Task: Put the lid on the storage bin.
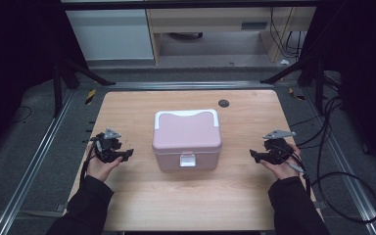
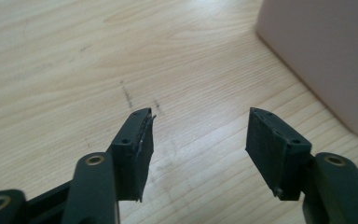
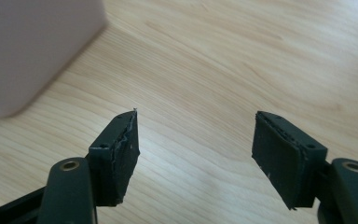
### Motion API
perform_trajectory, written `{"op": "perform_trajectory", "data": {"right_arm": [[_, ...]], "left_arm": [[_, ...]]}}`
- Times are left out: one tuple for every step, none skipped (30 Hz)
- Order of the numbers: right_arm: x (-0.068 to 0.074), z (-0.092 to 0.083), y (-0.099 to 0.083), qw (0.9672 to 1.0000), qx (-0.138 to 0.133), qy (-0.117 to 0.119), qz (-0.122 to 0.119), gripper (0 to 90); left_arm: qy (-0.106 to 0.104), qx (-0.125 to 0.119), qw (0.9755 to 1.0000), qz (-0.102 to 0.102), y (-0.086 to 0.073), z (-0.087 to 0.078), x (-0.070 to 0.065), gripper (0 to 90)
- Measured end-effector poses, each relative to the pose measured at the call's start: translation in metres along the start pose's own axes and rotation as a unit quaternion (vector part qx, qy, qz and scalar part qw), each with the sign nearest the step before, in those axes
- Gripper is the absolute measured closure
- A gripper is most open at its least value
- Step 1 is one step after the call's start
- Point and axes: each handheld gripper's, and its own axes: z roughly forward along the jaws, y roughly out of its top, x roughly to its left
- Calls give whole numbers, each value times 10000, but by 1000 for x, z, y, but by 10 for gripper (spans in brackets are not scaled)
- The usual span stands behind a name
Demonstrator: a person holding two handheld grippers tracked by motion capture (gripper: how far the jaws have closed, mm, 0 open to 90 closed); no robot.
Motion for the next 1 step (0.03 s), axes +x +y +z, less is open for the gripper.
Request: {"op": "perform_trajectory", "data": {"right_arm": [[-3, 1, -2, 10000, 43, -45, 26, 313]], "left_arm": [[46, 36, 10000, -32, -2, 2, 3, 393]]}}
